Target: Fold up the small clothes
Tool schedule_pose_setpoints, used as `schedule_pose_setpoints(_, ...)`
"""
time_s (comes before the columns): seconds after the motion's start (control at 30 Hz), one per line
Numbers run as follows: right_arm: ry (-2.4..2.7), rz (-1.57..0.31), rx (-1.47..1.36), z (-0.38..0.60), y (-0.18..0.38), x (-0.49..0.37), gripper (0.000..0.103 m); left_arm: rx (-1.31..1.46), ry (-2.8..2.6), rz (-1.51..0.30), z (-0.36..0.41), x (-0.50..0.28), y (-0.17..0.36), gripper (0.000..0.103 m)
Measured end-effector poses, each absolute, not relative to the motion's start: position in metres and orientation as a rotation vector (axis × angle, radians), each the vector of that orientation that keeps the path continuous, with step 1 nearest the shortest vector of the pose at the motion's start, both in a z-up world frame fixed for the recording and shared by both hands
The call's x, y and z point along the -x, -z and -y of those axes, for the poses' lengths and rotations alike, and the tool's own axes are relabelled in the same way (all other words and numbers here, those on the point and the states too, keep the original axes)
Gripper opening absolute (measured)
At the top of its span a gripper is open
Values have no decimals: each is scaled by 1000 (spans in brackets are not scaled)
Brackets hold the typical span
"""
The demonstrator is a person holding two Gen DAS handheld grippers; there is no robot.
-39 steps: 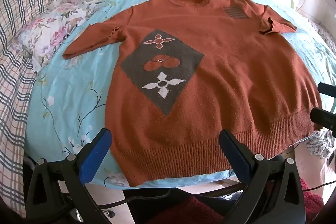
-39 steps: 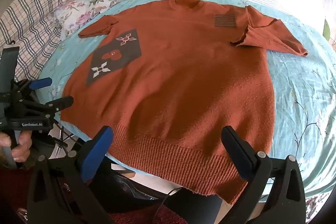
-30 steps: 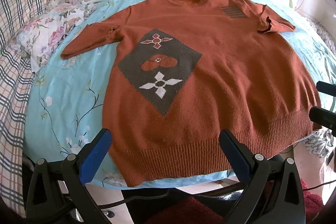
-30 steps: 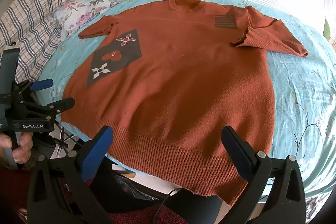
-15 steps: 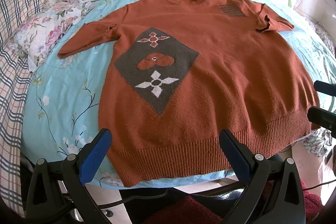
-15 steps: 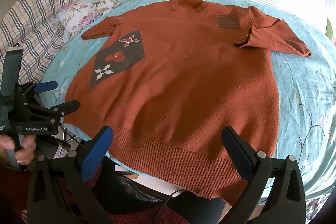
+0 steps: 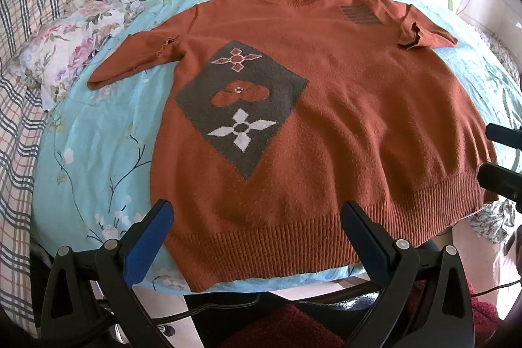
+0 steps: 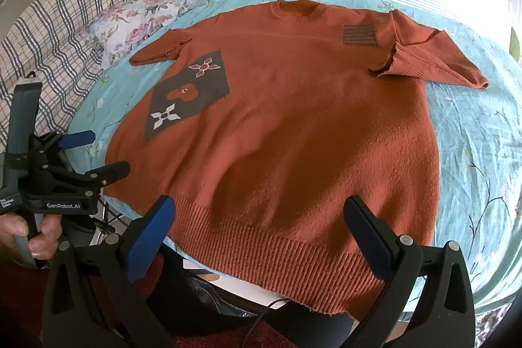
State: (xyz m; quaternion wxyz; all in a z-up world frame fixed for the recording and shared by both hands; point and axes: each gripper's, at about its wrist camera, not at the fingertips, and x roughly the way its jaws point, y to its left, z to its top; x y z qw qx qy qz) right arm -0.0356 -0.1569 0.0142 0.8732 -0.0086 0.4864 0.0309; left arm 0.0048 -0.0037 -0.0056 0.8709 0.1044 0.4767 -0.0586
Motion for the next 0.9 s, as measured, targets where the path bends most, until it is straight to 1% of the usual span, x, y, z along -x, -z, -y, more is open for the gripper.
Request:
schedule_pose_setpoints(0.03,-66,-1035,6,158,-15,35,103,-229,117,-1006,4,-6,6,102)
schedule_pose_setpoints(0.23,-74,-979,30,157,-15,28,103,-233,115,-986,6,-10,7,102)
schedule_pose_setpoints(0.57,-79,-987,18,159,-15,20,103,-213,134,-985,6,-19,12,102)
schedule_pose_setpoints(0.73,-45,-992,20,177,-15,8,103,-218,125,-989,5,-29,15,102)
schedule_pose_setpoints(0.9,14,-958,60,209,-28,-14,103,-209,121,-994,4,-41,15,102)
